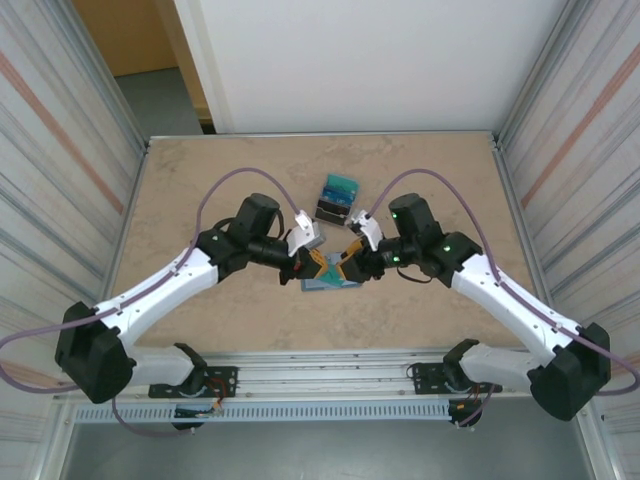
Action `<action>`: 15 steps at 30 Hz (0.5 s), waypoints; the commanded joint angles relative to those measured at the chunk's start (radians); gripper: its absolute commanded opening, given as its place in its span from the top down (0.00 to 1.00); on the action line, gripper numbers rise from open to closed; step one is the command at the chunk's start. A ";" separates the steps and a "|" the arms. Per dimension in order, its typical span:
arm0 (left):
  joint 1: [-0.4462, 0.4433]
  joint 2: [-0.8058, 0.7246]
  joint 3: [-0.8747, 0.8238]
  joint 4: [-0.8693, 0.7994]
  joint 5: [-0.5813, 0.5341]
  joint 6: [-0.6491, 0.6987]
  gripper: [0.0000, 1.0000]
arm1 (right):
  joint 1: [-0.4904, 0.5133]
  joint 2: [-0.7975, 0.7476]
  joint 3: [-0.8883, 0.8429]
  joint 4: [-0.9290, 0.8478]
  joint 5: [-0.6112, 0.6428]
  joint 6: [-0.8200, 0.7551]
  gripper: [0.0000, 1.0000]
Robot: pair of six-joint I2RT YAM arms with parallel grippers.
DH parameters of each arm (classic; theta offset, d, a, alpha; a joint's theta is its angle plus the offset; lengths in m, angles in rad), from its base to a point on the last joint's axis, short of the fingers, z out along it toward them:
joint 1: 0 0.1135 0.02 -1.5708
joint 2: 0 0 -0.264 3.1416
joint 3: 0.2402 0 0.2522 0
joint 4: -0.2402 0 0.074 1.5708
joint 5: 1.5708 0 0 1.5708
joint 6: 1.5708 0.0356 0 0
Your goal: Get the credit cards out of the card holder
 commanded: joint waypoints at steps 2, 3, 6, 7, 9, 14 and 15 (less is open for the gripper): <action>-0.003 0.015 0.042 -0.058 0.024 0.056 1.00 | 0.030 0.050 0.055 -0.073 0.073 -0.055 0.58; -0.002 0.014 0.043 -0.059 0.027 0.061 1.00 | 0.030 0.055 0.055 -0.075 0.070 -0.058 0.59; -0.002 0.004 0.037 -0.060 0.044 0.065 1.00 | 0.030 0.063 0.055 -0.072 0.054 -0.063 0.62; -0.002 0.000 0.035 -0.059 0.048 0.065 1.00 | 0.030 0.062 0.054 -0.071 0.046 -0.063 0.68; -0.002 -0.004 0.031 -0.050 0.046 0.058 1.00 | 0.028 0.066 0.054 -0.063 0.013 -0.065 0.83; 0.003 -0.015 0.018 0.000 0.022 0.007 0.80 | 0.020 0.067 0.041 -0.034 -0.051 -0.055 1.00; 0.010 -0.025 0.010 0.018 0.011 -0.013 0.69 | 0.011 0.056 0.028 -0.015 -0.051 -0.044 1.00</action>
